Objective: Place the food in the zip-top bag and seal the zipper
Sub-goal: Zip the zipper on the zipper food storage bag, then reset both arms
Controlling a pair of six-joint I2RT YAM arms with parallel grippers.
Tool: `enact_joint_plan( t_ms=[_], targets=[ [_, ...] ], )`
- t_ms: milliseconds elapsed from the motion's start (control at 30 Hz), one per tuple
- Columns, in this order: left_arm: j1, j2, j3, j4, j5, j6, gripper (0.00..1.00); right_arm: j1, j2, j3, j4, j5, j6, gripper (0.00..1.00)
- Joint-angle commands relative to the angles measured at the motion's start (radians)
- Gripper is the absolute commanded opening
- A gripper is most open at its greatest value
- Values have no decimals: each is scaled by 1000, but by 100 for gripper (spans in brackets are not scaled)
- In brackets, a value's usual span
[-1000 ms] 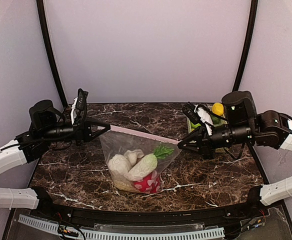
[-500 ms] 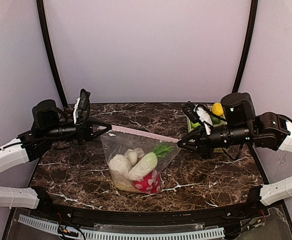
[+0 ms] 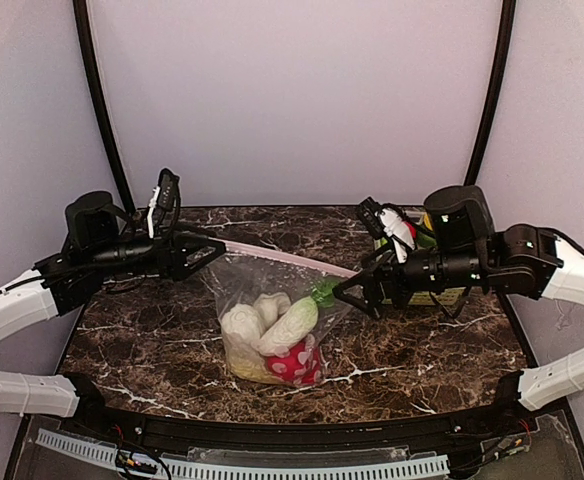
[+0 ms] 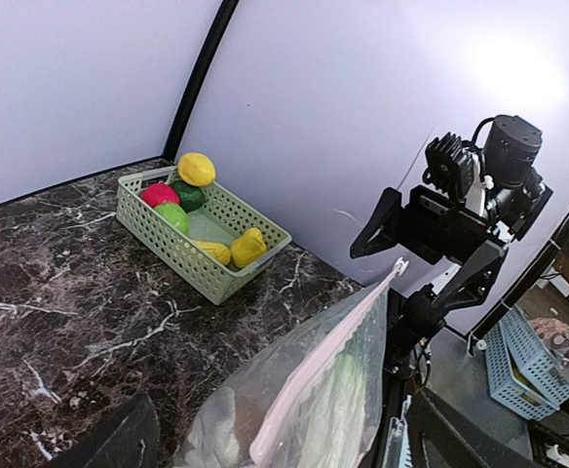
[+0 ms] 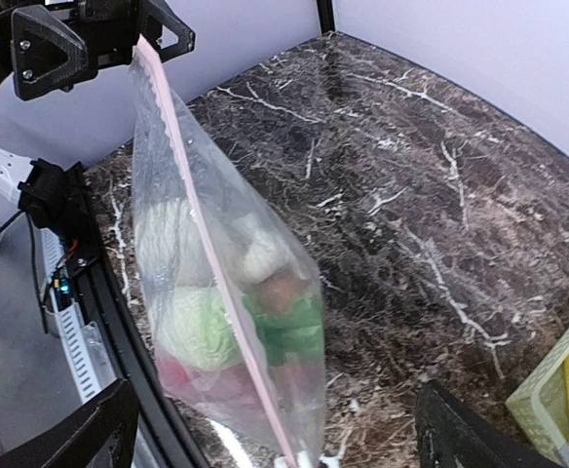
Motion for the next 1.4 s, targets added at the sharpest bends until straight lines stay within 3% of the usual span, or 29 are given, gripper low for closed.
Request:
enact_joint_plan(
  t_ms=[0,400,533,667,933,1100,1367],
  targets=[
    [10,-26,39,-102,-75,41,92,-12,-24,36,21,147,46,99],
    [95,-80,93,-318,-131,114,99,-186,-145,-3,2,140,109,99],
    [156,-97,122,-442,-162,163,99,-296,-174,-43,-18,106,138,99],
    [281,-96,131,-511,-112,194,99,-444,-191,-101,-25,33,150,99],
    [648,-103,102,-592,-46,222,99,-746,-265,-220,-33,-100,151,99],
    [680,-189,34,-547,-184,213,99,-882,-344,-272,-28,-112,145,99],
    [680,-376,-56,-524,-358,265,99,-901,-553,-397,134,-116,78,99]
  ],
)
